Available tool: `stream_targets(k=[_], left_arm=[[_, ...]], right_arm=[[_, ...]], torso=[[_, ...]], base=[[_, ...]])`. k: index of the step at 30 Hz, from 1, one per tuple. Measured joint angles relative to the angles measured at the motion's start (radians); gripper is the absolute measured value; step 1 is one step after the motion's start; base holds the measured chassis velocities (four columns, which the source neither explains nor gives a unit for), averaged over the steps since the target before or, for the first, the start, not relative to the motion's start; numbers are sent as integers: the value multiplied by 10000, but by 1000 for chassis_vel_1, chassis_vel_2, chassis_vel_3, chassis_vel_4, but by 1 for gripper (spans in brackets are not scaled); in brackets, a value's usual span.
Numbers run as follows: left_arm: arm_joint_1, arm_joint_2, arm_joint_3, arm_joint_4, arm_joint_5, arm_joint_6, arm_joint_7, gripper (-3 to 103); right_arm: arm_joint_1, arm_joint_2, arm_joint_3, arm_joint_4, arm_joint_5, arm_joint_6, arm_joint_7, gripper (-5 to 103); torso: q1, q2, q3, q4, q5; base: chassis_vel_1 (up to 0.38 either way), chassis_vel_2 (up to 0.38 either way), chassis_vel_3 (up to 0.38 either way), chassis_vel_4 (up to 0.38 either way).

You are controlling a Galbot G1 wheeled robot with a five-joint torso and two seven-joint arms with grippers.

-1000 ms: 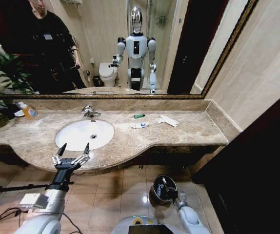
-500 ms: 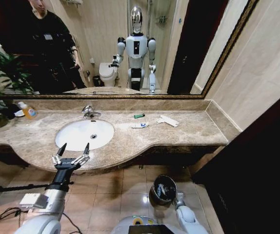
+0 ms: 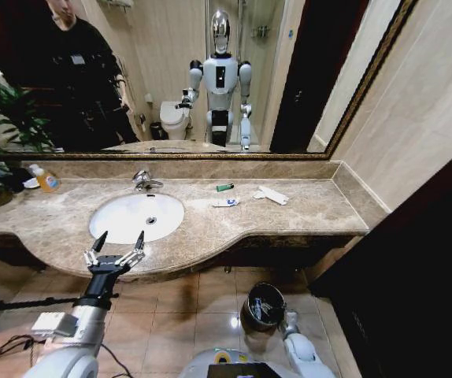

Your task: Pick up the trash from the sink and place it in the trash bin.

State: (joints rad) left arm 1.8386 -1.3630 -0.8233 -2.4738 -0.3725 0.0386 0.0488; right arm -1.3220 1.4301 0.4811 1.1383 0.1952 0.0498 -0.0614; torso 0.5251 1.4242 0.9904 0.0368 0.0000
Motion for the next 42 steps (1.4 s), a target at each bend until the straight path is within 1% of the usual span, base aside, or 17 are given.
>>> stream_targets(k=[1, 3, 16, 19, 20, 22, 24, 26, 27, 30, 31, 33, 34, 36, 37, 40, 42], left_arm=[[0, 0, 0, 0, 0, 0, 0, 100], [0, 0, 0, 0, 0, 0, 0, 100], [0, 0, 0, 0, 0, 0, 0, 100], [0, 0, 0, 0, 0, 0, 0, 100], [0, 0, 0, 0, 0, 0, 0, 100], [0, 0, 0, 0, 0, 0, 0, 100], [0, 0, 0, 0, 0, 0, 0, 100], [-1, 0, 1, 0, 0, 0, 0, 100], [-1, 0, 1, 0, 0, 0, 0, 100], [1, 0, 0, 0, 0, 0, 0, 100], [1, 0, 0, 0, 0, 0, 0, 100], [0, 0, 0, 0, 0, 0, 0, 100], [0, 0, 0, 0, 0, 1, 0, 100], [0, 0, 0, 0, 0, 0, 0, 100], [1, 0, 1, 0, 0, 0, 0, 100], [0, 0, 0, 0, 0, 0, 0, 100], [0, 0, 0, 0, 0, 0, 0, 100]], right_arm=[[0, 0, 0, 0, 0, 0, 0, 93], [-16, -1, 2, 67, 19, -22, 6, 99], [-222, -15, 5, 592, 87, -127, 4, 100], [-801, -157, -30, 1880, 817, -591, 75, 100], [-801, -157, -30, 1880, 817, -591, 75, 100], [-1305, -353, -8, 2959, 954, -488, 98, 100], [-1459, -410, 28, 3318, 966, -424, 105, 100], [-1914, -584, 154, 4478, 1000, -411, 201, 100], [-1914, -584, 154, 4478, 1000, -411, 201, 100], [-2392, -827, 331, 6295, 1282, -682, 357, 100], [-2392, -827, 331, 6295, 1282, -682, 357, 100], [-2481, -932, 387, 7103, 1411, -859, 428, 100], [-2458, -1030, 433, 7787, 1480, -1104, 453, 100], [-2364, -1089, 435, 8126, 1510, -1299, 477, 100], [-2086, -1196, 434, 8528, 1557, -1580, 500, 100], [-1667, -1350, 382, 8734, 1622, -1905, 511, 100], [-980, -1586, 255, 8766, 1751, -2316, 511, 100]], torso=[[0, 0, 0, 0, 0], [0, 0, 0, 0, 0], [0, 0, 0, 0, 1], [0, 0, 0, 0, 1], [0, 0, 0, 0, 1], [0, 0, 0, 0, 0], [0, 0, 0, -1, 0], [-2, 0, 0, -2, 2], [-2, 0, 0, -2, 2], [-2, 0, 0, -1, 1], [-2, 0, 0, -1, 1], [-2, 1, 0, -1, 0], [-2, 1, -1, 0, -2], [-2, 0, 0, -2, 1], [-2, 0, -1, -1, 0], [-2, 0, 0, 0, 0], [0, 0, 0, 0, 1]], base=[[0, 0, 0, 0], [0, 0, 0, 0], [0, 0, 0, 0], [0, 0, 0, 0], [0, 0, 0, 0], [0, 0, 0, 0], [0, 0, 0, 0], [0, 0, 0, 0], [0, 0, 0, 0], [0, 0, 0, 0], [0, 0, 0, 0], [0, 0, 0, 0], [0, 0, 0, 0], [0, 0, 0, 0], [0, 0, 0, 0], [0, 0, 0, 0], [0, 0, 0, 0]])
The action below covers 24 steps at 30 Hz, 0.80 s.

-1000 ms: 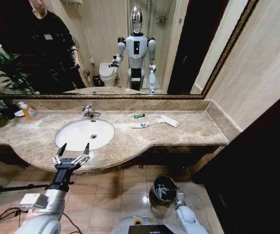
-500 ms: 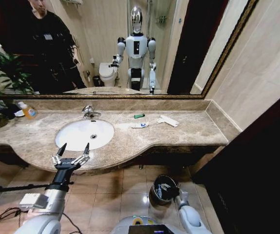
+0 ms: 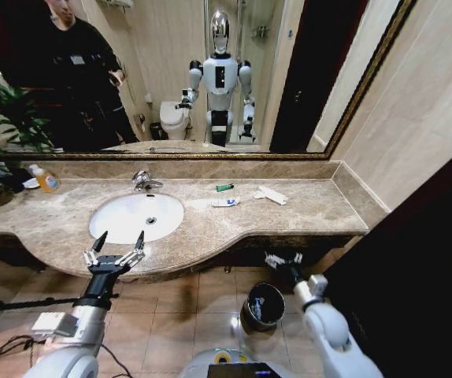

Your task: Pick up the trash from the sink and place it in the trash bin.

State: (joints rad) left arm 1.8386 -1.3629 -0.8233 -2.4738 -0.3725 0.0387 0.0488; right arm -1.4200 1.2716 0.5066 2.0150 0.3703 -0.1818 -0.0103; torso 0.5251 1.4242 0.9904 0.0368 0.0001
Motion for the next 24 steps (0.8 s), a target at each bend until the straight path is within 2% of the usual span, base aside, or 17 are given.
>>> stream_targets(k=[6, 8, 13, 18, 24], left_arm=[[0, 0, 0, 0, 0, 0, 0, 100], [0, 0, 0, 0, 0, 0, 1, 100], [0, 0, 0, 0, 0, 0, 0, 100], [0, 0, 0, 0, 0, 0, 0, 100], [0, 0, -1, 1, 0, 0, -2, 100]], right_arm=[[1386, -453, -316, -479, 220, -382, -169, 100], [2300, -833, -542, -1010, 377, -470, -417, 100], [3590, -1286, -1045, -1922, 605, -737, -753, 100], [4757, -1421, -2023, -2609, 998, -1165, -754, 100], [6224, -1370, -3177, -3477, 1112, -1335, -865, 100]], torso=[[1, 0, 1, 1, 1], [1, 0, 1, 0, -3], [1, 0, 1, -1, -2], [1, -1, 1, 0, -1], [1, -1, 1, 0, -2]], base=[[0, 0, 0, 0], [0, 0, 0, 0], [0, 0, 0, 0], [0, 0, 0, 0], [0, 0, 0, 0]])
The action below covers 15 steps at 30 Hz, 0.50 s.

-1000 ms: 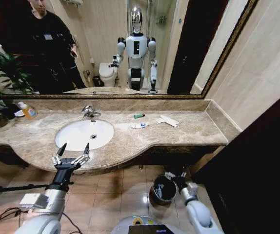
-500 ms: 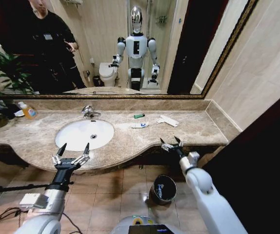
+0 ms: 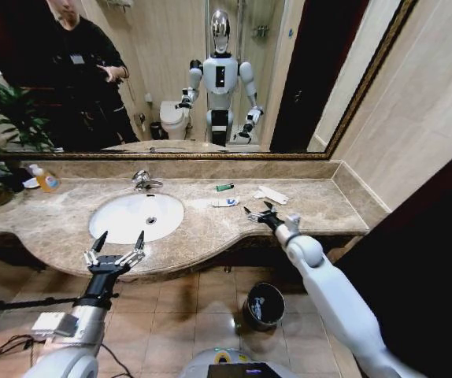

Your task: Pick up the trash from the sink and place it in the trash bin.

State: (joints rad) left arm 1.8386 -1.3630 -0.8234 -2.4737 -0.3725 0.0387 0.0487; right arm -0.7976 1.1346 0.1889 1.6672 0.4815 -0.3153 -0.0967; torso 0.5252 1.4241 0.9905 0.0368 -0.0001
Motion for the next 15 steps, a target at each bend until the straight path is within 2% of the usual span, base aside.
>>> stream_targets(k=[4, 7, 10, 15], left_arm=[[0, 0, 1, 0, 0, -1, 3, 100], [0, 0, 1, 0, 0, 0, 2, 100], [0, 0, 1, 0, 0, 0, 1, 100], [0, 0, 1, 0, 0, 0, 2, 100]], right_arm=[[813, 130, -557, -541, -24, -11, -2, 100], [1302, 317, -966, -977, -36, -69, 395, 100], [1646, 492, -1240, -1412, -28, -448, 819, 100], [2003, 671, -1479, -2162, 60, -773, 1070, 100]], torso=[[1, 0, -1, 0, -1], [0, 0, 0, 1, 0], [0, 0, -1, 0, -1], [-1, 0, -1, 0, 0]], base=[[0, 0, 0, 0], [0, 0, 0, 0], [0, 0, 0, 0], [0, 0, 0, 0]])
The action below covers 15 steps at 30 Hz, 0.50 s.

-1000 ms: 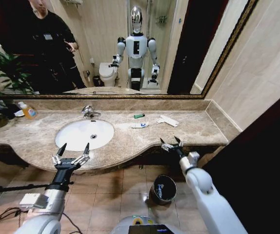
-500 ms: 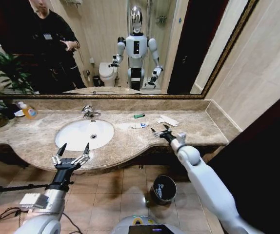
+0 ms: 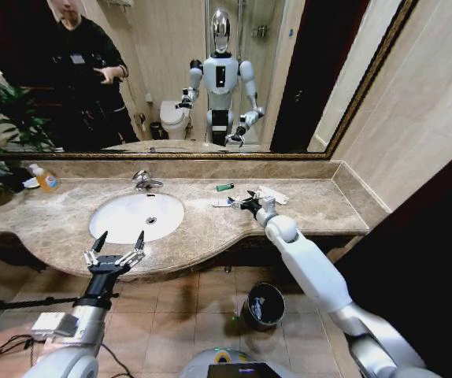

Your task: Pick up the trash from the sink and place it in the trash bin.

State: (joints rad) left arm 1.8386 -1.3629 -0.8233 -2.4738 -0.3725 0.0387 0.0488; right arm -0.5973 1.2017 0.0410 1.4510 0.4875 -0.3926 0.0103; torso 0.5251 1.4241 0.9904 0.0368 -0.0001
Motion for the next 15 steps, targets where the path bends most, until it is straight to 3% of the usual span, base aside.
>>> stream_targets(k=[10, 15], left_arm=[[0, 0, 0, 0, 0, 0, 0, 100], [0, 0, 0, 0, 0, 0, 0, 100]], right_arm=[[260, 97, -104, -627, -7, 11, 17, 103], [348, 94, -174, -778, -16, 66, 4, 89]], torso=[[0, 0, 0, -1, 0], [0, 0, 0, 0, 0]], base=[[0, 0, 0, 0], [0, 0, 0, 0]])
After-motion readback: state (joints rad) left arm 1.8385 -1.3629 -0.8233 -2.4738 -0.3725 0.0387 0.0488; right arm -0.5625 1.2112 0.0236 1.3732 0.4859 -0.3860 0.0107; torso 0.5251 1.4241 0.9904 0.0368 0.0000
